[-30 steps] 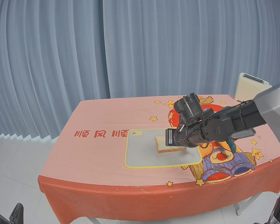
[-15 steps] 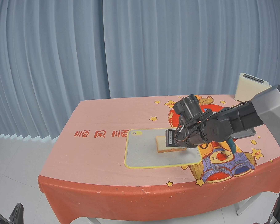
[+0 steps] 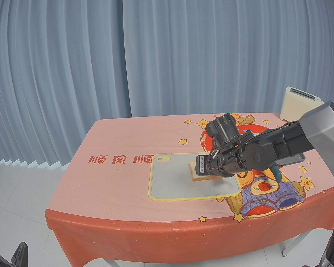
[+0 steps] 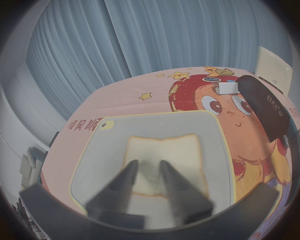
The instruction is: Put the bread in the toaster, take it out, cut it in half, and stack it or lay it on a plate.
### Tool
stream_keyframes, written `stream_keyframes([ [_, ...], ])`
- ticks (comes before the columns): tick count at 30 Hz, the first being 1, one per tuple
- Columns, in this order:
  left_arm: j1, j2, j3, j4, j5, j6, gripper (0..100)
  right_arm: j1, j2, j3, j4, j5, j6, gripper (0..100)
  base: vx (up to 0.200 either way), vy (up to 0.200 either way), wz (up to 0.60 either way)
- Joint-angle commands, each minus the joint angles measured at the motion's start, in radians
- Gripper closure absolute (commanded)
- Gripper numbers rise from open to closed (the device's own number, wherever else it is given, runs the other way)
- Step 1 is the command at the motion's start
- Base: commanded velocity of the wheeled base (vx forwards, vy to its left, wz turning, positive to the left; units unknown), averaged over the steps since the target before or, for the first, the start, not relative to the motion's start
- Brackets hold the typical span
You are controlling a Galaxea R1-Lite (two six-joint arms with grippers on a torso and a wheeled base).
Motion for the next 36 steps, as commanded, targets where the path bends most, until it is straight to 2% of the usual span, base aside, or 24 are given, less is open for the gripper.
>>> stream_keyframes([
  [1, 0.0, -0.001, 0.013, -0.001, 0.0, 0.0, 100, 0.006, -0.005, -0.002, -0.001, 0.002, 0.008, 0, 0.0, 0.0, 0.0],
  [10, 0.0, -0.001, 0.012, -0.001, 0.0, 0.0, 100, 0.025, -0.011, -0.002, -0.013, 0.011, 0.011, 0, 0.0, 0.0, 0.0],
  [19, 0.0, -0.001, 0.012, -0.001, 0.0, 0.0, 100, 0.095, -0.016, -0.02, -0.018, 0.014, 0.019, 0, 0.0, 0.0, 0.0],
  [24, 0.0, -0.001, 0.012, -0.001, 0.0, 0.0, 100, 0.146, -0.019, -0.069, -0.018, 0.027, 0.082, 0, 0.0, 0.0, 0.0],
  [30, 0.0, -0.001, 0.012, -0.001, -0.001, 0.0, 100, 0.13, -0.05, -0.076, -0.015, 0.027, 0.082, 0, 0.0, 0.0, 0.0],
  [34, 0.0, -0.001, 0.012, 0.001, 0.0, 0.0, 100, 0.104, -0.1, -0.042, -0.005, 0.017, 0.082, 0, 0.0, 0.0, 0.0],
  [35, 0.0, -0.001, 0.012, -0.001, 0.0, 0.0, 100, 0.098, -0.114, -0.028, -0.005, 0.014, 0.079, 100, 0.0, 0.0, 0.0],
  [36, 0.0, -0.001, 0.012, -0.001, 0.0, 0.0, 100, 0.092, -0.128, -0.016, -0.002, 0.014, 0.077, 100, 0.0, 0.0, 0.0],
])
